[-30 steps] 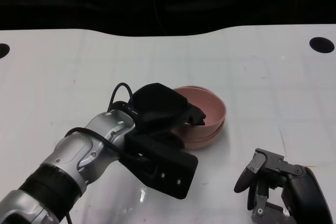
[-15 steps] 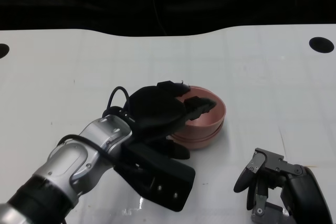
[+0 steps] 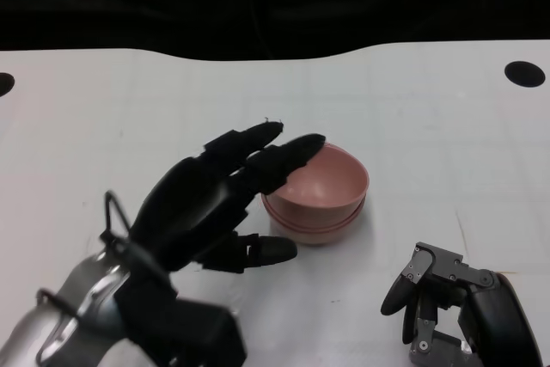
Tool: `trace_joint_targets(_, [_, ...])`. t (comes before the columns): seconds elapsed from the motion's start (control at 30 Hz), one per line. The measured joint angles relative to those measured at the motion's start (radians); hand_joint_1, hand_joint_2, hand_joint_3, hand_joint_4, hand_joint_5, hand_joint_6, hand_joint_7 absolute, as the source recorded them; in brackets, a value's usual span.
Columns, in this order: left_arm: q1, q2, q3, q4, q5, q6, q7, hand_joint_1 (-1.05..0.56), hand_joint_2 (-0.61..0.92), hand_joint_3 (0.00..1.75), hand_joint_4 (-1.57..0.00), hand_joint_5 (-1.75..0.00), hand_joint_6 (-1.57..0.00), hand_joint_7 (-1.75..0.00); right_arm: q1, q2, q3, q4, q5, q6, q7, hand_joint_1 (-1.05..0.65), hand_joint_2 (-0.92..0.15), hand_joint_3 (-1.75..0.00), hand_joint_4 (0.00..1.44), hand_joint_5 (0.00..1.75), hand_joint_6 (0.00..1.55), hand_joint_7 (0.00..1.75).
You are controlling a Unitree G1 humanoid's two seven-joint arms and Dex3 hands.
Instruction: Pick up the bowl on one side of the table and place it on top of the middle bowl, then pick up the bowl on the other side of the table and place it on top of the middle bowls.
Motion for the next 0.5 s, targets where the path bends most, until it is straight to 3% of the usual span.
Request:
trace_joint_targets(0.07, [0.037,-0.012,0.025,0.001,-0.019,-0.055,0.041,-0.52,0.92,0.37,0.0,-0.95,-0.35,-0.17,0.0,0.0,0.0,0.0,-0.002,0.0,-0.001,-0.01,-0.28,-1.61,0.92,1.75,0.85,1.49])
trace_joint_targets(0.1, [0.056,-0.015,0.038,0.001,-0.031,-0.079,0.055,-0.5,0.92,0.36,0.0,-1.11,-0.34,-0.28,-0.001,0.0,0.001,0.0,-0.002,0.0,-0.001,-0.01,-0.28,-1.61,0.92,1.75,0.85,1.49])
trace_joint_targets(0.13, [0.079,-0.018,0.053,0.001,-0.044,-0.102,0.068,-0.46,0.92,0.34,0.0,-1.28,-0.26,-0.56,0.0,0.0,0.002,0.0,-0.004,-0.001,-0.001,-0.01,-0.28,-1.61,0.92,1.75,0.85,1.49])
trace_joint_targets(0.2, [0.124,-0.026,0.08,-0.001,-0.076,-0.134,0.079,-0.41,0.92,0.34,-0.05,-1.47,-0.18,-0.93,0.0,0.0,0.002,0.0,-0.005,-0.002,-0.001,-0.01,-0.28,-1.61,0.92,1.75,0.85,1.49])
trace_joint_targets(0.23, [0.147,-0.029,0.089,-0.007,-0.101,-0.139,0.079,-0.4,0.92,0.35,-0.09,-1.52,-0.17,-1.03,0.001,0.0,0.003,0.0,-0.005,-0.003,-0.001,-0.02,-0.27,-1.61,0.92,1.75,0.84,1.49])
trace_joint_targets(0.3, [0.195,-0.037,0.105,-0.025,-0.166,-0.144,0.059,-0.39,0.92,0.35,-0.14,-1.57,-0.17,-1.13,0.004,0.0,0.003,-0.001,-0.005,-0.004,-0.001,-0.02,-0.27,-1.61,0.92,1.75,0.84,1.49])
trace_joint_targets(0.33, [0.217,-0.042,0.112,-0.037,-0.208,-0.143,0.038,-0.34,0.92,0.31,-0.3,-1.53,-0.28,-1.17,0.005,0.0,0.004,-0.001,-0.006,-0.004,-0.001,-0.02,-0.27,-1.61,0.92,1.75,0.85,1.49])
trace_joint_targets(0.43, [0.285,-0.079,0.12,-0.074,-0.371,-0.131,-0.028,-0.24,0.92,0.3,-0.51,-1.47,-0.48,-1.12,0.009,0.0,0.005,-0.001,-0.006,-0.005,-0.001,-0.02,-0.27,-1.62,0.93,1.75,0.85,1.49])
trace_joint_targets(0.5, [0.318,-0.106,0.12,-0.095,-0.482,-0.106,-0.087,-0.19,0.87,0.4,-0.59,-1.44,-0.57,-1.06,0.01,0.0,0.005,-0.001,-0.007,-0.009,-0.001,-0.02,-0.26,-1.62,0.93,1.75,0.85,1.49])
